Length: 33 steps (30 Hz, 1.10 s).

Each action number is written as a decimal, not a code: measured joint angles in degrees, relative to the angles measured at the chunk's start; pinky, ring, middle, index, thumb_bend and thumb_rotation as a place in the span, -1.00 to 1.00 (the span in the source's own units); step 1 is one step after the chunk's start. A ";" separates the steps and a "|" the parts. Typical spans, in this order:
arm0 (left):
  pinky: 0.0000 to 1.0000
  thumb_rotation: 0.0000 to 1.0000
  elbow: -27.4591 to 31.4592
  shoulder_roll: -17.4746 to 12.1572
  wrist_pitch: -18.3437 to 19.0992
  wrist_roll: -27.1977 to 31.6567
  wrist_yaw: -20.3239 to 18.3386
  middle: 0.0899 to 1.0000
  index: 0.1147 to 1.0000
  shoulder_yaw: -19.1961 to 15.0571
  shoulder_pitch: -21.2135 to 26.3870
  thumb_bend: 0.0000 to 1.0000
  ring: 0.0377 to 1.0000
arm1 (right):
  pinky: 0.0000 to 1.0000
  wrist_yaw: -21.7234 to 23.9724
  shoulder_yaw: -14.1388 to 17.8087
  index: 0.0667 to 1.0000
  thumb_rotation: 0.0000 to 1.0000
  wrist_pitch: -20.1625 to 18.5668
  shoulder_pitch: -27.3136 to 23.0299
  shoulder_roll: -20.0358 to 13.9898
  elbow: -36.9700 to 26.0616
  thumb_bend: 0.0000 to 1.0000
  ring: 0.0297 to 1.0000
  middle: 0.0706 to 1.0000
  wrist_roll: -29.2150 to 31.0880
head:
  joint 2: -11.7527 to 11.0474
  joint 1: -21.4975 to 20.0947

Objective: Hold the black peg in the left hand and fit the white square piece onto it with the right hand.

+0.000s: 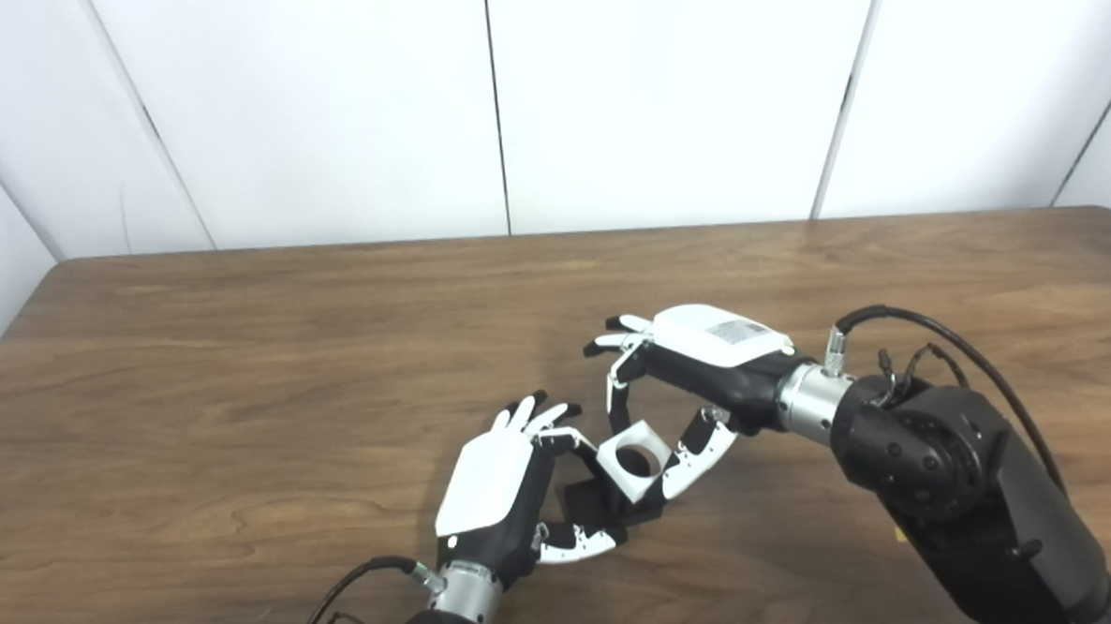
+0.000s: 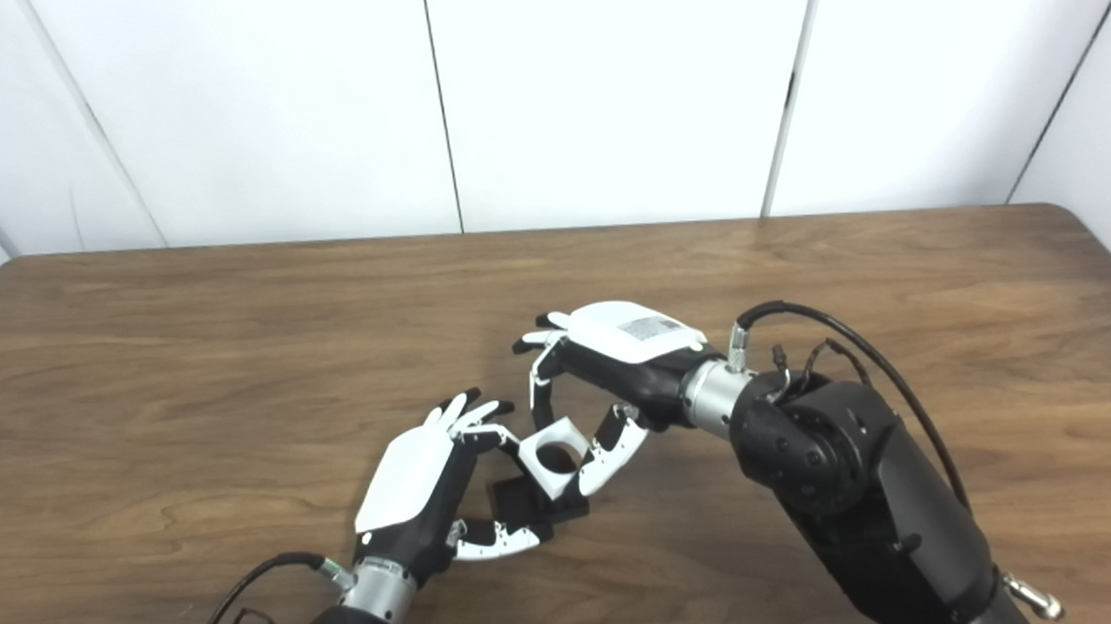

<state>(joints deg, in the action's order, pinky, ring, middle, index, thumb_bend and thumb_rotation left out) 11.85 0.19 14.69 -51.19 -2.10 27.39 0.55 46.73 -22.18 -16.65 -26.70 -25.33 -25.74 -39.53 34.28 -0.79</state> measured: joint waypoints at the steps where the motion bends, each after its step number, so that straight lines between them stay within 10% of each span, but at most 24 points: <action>1: 1.00 -0.88 -0.01 0.02 0.02 -0.01 0.00 0.76 -0.15 0.09 0.01 0.03 0.98 | 0.84 -0.05 0.01 -0.09 -0.70 0.27 0.00 0.00 0.08 0.05 1.00 0.84 0.00 | 0.00 0.00; 33: 1.00 -0.88 -0.40 0.78 0.74 -0.08 -0.01 0.75 -0.15 0.60 0.35 0.04 0.97 | 0.81 -1.71 0.24 -0.09 -0.70 3.14 0.63 -0.21 1.97 0.05 1.00 0.83 0.25 | 2.98 -0.09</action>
<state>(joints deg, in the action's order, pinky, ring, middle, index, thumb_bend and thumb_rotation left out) 11.45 0.97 15.43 -51.26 -2.11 27.99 0.90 45.02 -21.95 -13.51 -26.07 -25.54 -23.77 -39.28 37.26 -0.88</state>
